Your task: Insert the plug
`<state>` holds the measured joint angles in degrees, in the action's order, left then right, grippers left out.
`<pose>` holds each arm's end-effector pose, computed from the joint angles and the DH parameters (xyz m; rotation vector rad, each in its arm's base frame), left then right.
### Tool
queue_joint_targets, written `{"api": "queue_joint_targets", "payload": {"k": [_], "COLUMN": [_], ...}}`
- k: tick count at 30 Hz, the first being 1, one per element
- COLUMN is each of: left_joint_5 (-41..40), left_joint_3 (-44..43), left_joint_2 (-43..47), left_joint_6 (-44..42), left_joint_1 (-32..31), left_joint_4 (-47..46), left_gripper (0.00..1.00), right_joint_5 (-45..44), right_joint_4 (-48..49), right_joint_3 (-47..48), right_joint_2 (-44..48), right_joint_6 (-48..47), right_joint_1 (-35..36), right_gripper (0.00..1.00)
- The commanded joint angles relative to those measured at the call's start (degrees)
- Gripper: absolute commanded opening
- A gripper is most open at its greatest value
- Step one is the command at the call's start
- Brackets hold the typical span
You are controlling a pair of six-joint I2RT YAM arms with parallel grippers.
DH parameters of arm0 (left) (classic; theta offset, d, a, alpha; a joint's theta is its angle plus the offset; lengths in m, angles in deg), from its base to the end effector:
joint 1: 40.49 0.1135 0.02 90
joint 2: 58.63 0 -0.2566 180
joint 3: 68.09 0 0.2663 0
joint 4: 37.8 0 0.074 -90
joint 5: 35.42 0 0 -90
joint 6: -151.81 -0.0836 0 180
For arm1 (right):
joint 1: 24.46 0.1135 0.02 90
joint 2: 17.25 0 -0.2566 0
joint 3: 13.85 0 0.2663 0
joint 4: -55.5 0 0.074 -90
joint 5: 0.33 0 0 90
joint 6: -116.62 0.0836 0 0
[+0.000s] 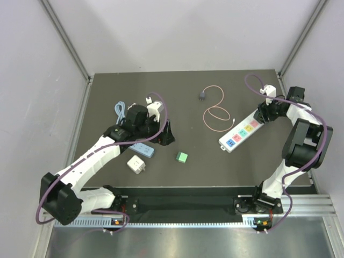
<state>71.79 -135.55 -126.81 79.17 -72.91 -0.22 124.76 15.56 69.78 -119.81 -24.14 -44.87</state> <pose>0.2498 -0.1880 0.2530 0.4731 2.2800 -0.7923 0.3929 -0.0949 0.1557 -0.8145 2.2127 0.2232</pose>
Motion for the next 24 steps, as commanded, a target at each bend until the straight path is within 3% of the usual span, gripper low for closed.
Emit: {"api": "queue_joint_targets", "payload": {"k": [1, 9, 14, 18, 20, 22, 24], "left_joint_5": [-0.78, -4.81, -5.44, -5.61, -5.70, -5.61, -5.61], "left_joint_3": [-2.61, -2.96, -3.48, -3.31, -3.22, -3.22, -2.96], "left_joint_2": [1.74, 2.35, 2.62, 2.97, 3.14, 3.32, 3.32], "left_joint_6": [-1.37, -2.68, -2.95, -3.04, -3.04, -2.95, -2.95], "left_joint_1": [-0.62, -2.90, -3.52, -4.22, -4.49, -4.58, -4.58], "left_joint_4": [-0.03, 1.37, 1.81, 1.81, 1.72, 1.72, 1.46], "left_gripper": [0.91, 0.92, 0.92, 0.92, 0.92, 0.92, 0.92], "right_joint_5": [-3.36, -8.63, -8.02, -8.54, -8.99, -9.25, -8.55], "right_joint_4": [-3.75, -0.41, -2.87, 0.46, 0.73, -0.15, -2.78], "right_joint_3": [-2.50, -7.06, -6.10, -6.80, -5.84, -3.83, -2.24], "right_joint_2": [-5.18, -4.49, -4.93, -1.95, -0.18, 1.22, 1.75], "right_joint_6": [-0.48, 0.58, 1.02, 2.95, 3.57, 3.04, 1.73], "right_joint_1": [0.72, 1.24, 1.68, 1.77, 1.68, 1.77, 1.68], "right_gripper": [0.00, 0.00, 0.00, 0.00, 0.07, 0.24, 0.29]}}
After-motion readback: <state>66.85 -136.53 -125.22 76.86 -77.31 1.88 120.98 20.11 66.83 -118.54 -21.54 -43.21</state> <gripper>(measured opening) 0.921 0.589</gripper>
